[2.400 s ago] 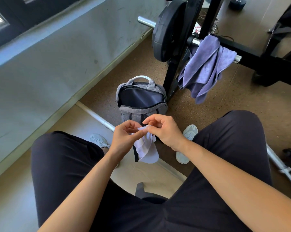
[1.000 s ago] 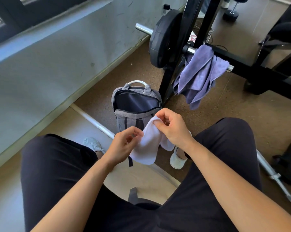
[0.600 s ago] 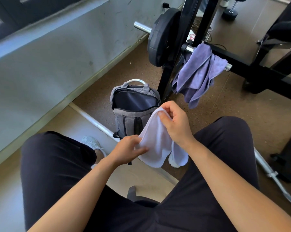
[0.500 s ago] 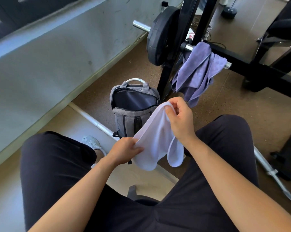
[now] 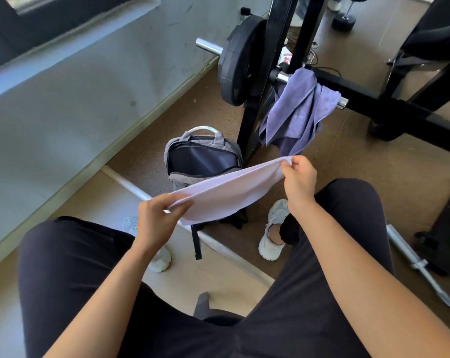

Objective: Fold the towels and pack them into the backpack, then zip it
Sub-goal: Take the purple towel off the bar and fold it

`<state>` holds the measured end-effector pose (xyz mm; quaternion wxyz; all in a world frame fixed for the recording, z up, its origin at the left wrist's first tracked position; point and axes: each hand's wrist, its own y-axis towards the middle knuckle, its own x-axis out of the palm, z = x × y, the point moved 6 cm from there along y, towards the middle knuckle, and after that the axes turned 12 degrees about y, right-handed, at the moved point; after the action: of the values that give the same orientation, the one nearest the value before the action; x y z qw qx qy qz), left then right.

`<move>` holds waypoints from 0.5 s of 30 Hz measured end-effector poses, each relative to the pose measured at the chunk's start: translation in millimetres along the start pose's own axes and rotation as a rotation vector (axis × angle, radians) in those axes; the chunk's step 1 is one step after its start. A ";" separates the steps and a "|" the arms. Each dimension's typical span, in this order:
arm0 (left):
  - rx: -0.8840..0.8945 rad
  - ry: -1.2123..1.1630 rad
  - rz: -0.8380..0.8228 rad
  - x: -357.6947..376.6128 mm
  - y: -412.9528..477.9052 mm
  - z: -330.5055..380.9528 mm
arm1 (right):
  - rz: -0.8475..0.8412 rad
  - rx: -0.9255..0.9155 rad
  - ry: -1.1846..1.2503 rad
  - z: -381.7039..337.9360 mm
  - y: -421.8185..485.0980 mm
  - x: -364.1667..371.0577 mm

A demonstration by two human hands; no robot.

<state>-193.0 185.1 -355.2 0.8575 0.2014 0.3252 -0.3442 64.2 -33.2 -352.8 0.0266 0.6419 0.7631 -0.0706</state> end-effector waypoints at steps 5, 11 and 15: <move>-0.124 -0.272 0.130 -16.9 -0.2 3.1 | -0.039 0.132 -0.008 10.8 0.4 5.6; -0.075 -0.190 0.091 -21.0 7.5 -6.7 | -0.069 0.163 -0.063 15.7 -0.1 6.8; -0.199 -0.319 0.203 -28.5 3.7 -10.6 | -0.074 0.179 -0.115 18.5 0.6 9.3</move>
<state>-210.5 206.7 -342.4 0.9440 0.0902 0.1959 -0.2498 62.3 -26.7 -372.3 0.0101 0.6079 0.7742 -0.1761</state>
